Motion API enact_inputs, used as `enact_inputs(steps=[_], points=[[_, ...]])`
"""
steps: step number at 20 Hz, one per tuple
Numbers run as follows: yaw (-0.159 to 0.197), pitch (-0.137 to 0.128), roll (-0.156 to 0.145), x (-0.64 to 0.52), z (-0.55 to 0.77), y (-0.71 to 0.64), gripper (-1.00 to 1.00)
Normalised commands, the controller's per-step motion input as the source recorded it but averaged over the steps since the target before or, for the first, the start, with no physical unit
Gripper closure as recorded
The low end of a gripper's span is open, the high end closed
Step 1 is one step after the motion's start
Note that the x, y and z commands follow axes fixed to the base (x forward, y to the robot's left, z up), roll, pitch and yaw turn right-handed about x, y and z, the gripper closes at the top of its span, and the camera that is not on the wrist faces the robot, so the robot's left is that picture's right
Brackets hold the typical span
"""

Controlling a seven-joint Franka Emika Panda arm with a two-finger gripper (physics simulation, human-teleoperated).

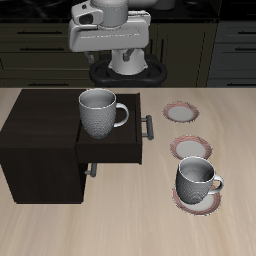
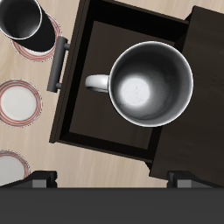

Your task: Place the porcelain mug that is in the drawer onto the nearest plate relative to the robot

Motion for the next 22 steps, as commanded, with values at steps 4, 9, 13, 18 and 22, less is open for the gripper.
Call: enact_inputs(steps=[4, 9, 13, 18, 22], points=[[0.048, -0.017, -0.042, 0.20, 0.11, -0.26, -1.00], [0.031, -0.024, -0.015, 0.14, 0.13, -0.08, -1.00], [0.042, -0.038, 0.005, 0.09, 0.09, 0.02, -1.00], [0.038, 0.026, 0.026, 0.17, -0.22, 0.20, -1.00], [0.034, 0.027, 0.025, 0.17, -0.32, 0.11, -1.00]])
